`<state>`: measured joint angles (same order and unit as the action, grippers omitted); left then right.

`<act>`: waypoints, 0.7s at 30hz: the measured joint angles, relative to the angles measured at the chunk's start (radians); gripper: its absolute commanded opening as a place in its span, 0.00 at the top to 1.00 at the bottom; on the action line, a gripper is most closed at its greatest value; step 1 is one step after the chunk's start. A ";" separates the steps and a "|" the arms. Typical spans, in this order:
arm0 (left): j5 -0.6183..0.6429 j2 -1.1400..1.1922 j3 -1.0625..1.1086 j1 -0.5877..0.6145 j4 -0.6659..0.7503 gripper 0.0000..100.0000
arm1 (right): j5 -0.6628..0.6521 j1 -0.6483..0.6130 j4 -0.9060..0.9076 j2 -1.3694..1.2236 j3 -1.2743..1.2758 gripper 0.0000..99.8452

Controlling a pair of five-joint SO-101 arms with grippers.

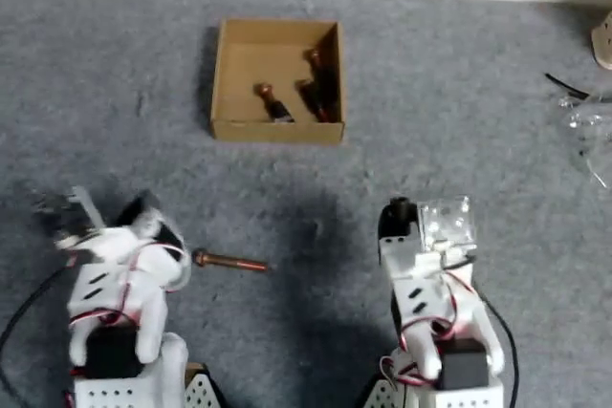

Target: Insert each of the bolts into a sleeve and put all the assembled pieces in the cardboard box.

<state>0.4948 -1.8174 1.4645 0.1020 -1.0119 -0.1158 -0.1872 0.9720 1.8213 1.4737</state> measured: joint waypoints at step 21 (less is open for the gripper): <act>-0.058 0.308 -0.221 -0.121 -0.023 0.96 | 0.041 0.058 -0.130 -0.002 0.153 1.00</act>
<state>0.4365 -1.5090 1.2436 -0.0192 -1.0349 -0.0744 -0.1289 0.8416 1.8197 1.6272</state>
